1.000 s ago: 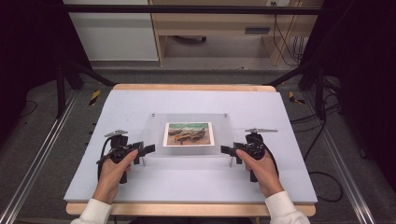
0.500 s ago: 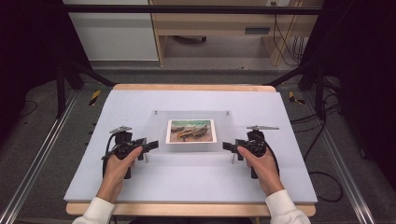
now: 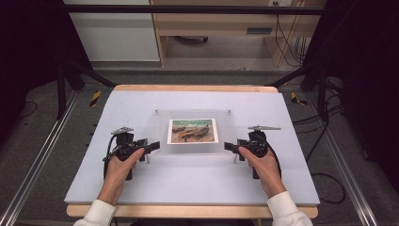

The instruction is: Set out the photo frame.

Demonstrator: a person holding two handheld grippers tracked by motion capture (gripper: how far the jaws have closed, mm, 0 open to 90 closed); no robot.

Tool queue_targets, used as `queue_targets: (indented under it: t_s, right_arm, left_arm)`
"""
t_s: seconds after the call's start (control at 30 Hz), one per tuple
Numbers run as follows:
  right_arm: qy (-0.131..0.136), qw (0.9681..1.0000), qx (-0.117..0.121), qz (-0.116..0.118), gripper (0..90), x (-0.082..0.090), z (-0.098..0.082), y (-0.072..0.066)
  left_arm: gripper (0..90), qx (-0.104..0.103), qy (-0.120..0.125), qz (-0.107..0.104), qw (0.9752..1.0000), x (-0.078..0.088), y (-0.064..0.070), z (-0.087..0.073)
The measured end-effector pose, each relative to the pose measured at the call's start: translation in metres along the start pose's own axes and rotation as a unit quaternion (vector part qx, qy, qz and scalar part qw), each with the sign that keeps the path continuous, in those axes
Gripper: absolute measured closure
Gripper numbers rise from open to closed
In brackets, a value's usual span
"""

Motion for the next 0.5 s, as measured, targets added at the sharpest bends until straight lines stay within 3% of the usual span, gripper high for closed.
queue_targets:
  t_s: [0.5]
  right_arm:
    - [0.01,0.9998,0.015,-0.009,29.2,0.0038,0.0002,-0.0026]
  left_arm:
    - [25.2,-0.017,0.011,0.019,0.9996,0.0014,0.006,0.002]
Point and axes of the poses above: each handheld gripper's, and its own axes: x roughly backward along the jaws, z roughly out of its top, y roughly to its right, the point moved 1 cm from there along -x, roughly forward along the jaws, and after that the axes turned 5 degrees about z, right-handed, at the moved point
